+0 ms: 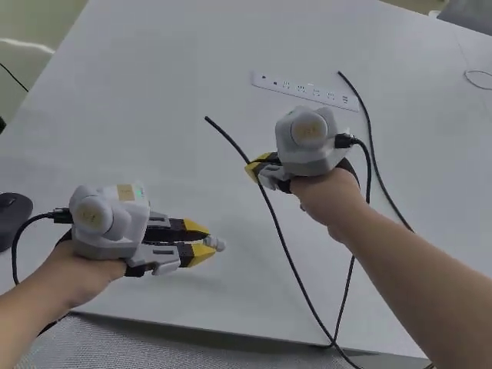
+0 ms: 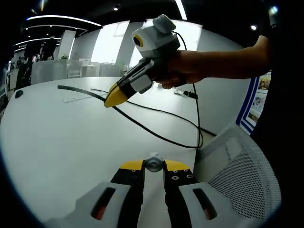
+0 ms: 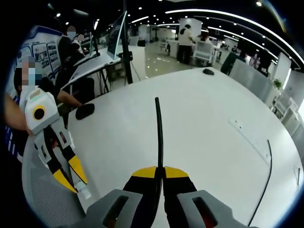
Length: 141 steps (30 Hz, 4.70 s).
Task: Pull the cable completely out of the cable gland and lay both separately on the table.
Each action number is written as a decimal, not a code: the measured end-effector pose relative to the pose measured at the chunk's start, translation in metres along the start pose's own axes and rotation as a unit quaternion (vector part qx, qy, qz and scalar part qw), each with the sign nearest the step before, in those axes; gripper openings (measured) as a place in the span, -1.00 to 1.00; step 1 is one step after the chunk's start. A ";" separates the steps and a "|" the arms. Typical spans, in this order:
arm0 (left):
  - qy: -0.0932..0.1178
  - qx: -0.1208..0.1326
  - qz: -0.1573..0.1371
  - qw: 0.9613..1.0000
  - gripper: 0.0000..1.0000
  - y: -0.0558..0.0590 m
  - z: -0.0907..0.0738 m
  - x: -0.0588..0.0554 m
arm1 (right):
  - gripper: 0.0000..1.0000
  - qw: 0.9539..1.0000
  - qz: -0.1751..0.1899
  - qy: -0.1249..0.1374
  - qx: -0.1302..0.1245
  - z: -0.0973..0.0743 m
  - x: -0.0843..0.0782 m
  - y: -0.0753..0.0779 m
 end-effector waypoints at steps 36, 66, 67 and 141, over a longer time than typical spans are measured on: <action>-0.027 0.013 -0.035 0.999 -0.70 -0.030 -0.004 -0.059 | -1.00 0.971 -0.186 -0.033 0.146 0.107 0.006 -0.106; -0.057 0.026 -0.024 0.998 -0.69 -0.035 -0.004 -0.076 | -1.00 0.956 -0.230 -0.050 0.177 0.121 -0.009 -0.124; -0.057 0.027 -0.023 0.998 -0.69 -0.036 -0.004 -0.076 | -1.00 0.955 -0.231 -0.050 0.177 0.121 -0.009 -0.124; -0.069 0.059 0.014 0.996 -0.14 -0.011 -0.023 -0.049 | 0.05 0.991 -0.037 0.093 0.088 -0.034 -0.001 -0.053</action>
Point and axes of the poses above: the centre of the closed fingertips' face, and the gripper's own axes: z roughly forward along the fingers, y roughly to its right, x roughly out of its top, the point moved 5 cm from there along -z, roughly backward along the fingers, and after that the axes turned 5 degrees about -x, right-handed, at the moved point
